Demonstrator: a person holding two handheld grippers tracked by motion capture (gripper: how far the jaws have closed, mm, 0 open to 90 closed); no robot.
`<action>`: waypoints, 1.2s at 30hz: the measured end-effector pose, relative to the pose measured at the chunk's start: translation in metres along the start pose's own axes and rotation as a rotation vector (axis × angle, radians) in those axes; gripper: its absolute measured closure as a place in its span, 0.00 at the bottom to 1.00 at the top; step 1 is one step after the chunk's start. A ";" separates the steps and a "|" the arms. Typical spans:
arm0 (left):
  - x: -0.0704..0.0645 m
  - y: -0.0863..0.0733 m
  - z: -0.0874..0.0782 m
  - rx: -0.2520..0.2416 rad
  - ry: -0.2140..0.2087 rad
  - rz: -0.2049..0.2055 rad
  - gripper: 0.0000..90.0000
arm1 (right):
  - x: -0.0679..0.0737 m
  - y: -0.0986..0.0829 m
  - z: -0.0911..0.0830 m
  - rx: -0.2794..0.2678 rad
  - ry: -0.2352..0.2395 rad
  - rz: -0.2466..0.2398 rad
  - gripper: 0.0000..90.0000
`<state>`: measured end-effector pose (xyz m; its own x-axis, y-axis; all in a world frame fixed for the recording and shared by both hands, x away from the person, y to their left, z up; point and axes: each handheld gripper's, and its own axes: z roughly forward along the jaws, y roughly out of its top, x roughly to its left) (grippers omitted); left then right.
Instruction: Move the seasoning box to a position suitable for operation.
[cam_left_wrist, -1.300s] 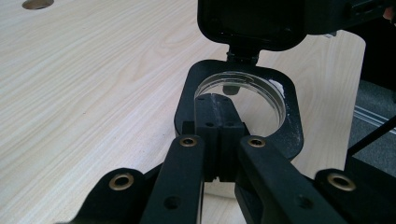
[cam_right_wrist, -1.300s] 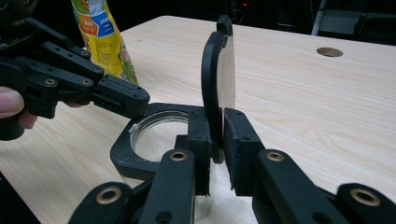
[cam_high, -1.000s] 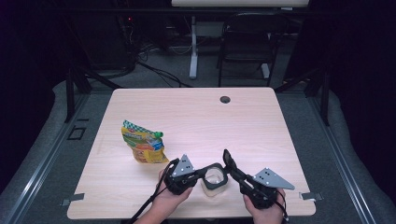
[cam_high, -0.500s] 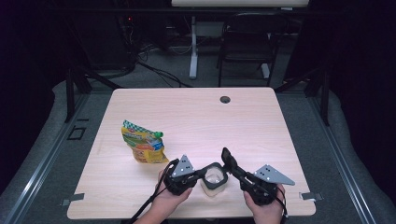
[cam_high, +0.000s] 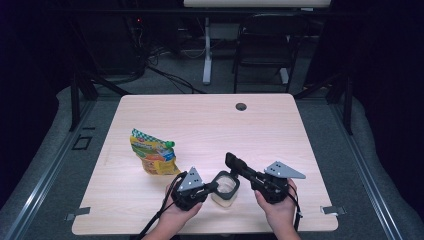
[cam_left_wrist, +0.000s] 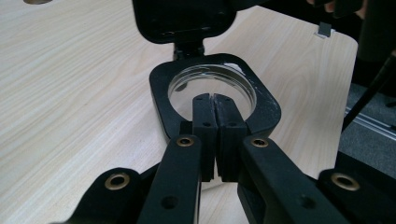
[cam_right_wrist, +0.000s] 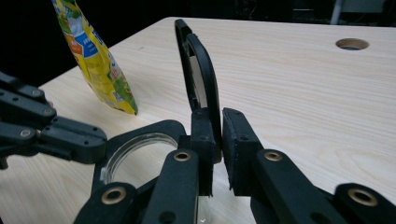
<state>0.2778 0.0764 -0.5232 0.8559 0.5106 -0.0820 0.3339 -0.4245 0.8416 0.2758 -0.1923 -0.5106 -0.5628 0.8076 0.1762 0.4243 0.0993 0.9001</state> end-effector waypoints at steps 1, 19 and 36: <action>0.000 0.000 0.000 0.000 0.002 -0.002 0.98 | -0.001 0.001 0.003 -0.002 0.010 0.004 0.92; 0.003 -0.002 -0.005 0.008 0.007 -0.005 0.99 | -0.002 0.012 0.040 -0.025 0.058 0.033 0.87; 0.005 -0.005 -0.009 0.002 0.023 -0.009 0.99 | 0.002 0.017 0.052 -0.016 0.067 0.020 0.86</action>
<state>0.2769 0.0877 -0.5227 0.8437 0.5313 -0.0773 0.3424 -0.4216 0.8397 0.3182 -0.1589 -0.5155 -0.6009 0.7684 0.2204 0.4253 0.0738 0.9021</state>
